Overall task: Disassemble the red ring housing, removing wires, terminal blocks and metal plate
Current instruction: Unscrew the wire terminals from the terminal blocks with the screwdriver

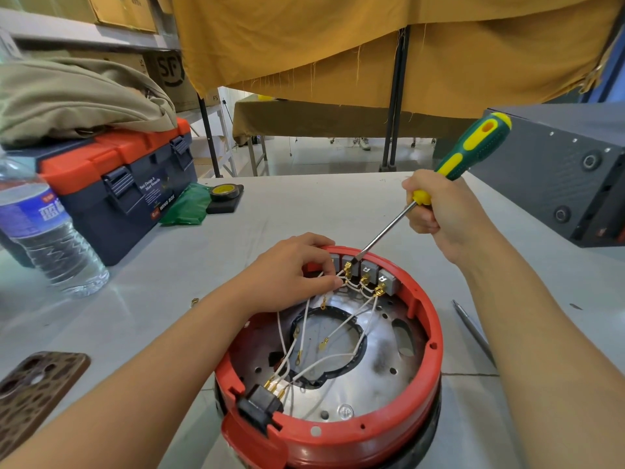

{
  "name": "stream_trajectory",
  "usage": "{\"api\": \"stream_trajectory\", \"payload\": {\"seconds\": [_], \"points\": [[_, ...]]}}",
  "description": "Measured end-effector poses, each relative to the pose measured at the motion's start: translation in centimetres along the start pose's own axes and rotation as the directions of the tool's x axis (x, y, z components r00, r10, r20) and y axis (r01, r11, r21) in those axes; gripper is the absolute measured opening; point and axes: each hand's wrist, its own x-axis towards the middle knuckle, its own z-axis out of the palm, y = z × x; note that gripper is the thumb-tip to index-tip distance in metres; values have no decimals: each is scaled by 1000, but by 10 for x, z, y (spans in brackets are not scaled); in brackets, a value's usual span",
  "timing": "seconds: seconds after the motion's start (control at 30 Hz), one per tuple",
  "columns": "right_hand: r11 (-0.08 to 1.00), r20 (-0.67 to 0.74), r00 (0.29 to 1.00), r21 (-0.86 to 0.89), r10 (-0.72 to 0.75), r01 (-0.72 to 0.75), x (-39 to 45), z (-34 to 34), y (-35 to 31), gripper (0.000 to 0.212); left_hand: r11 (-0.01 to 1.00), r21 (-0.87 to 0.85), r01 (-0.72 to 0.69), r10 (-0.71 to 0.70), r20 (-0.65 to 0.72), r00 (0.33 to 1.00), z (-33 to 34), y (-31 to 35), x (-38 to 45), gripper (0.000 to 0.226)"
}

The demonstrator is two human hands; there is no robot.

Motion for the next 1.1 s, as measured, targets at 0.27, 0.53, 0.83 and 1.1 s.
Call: {"api": "stream_trajectory", "payload": {"seconds": [0.27,0.53,0.83,1.1], "points": [[994,36,999,98,34,-37,5,-8,13,35,1000,4,-7,7,-13,1000,1,-1,1,14],[967,36,995,237,90,-96,7,-13,24,40,1000,-3,-12,12,-26,1000,3,-3,1,12],[996,182,981,43,65,-74,1,20,32,36,1000,-7,-24,24,-41,999,2,-3,0,14],[995,93,996,100,13,-22,-1,9,13,37,995,-99,-18,11,-79,997,1,-4,0,13]]}}
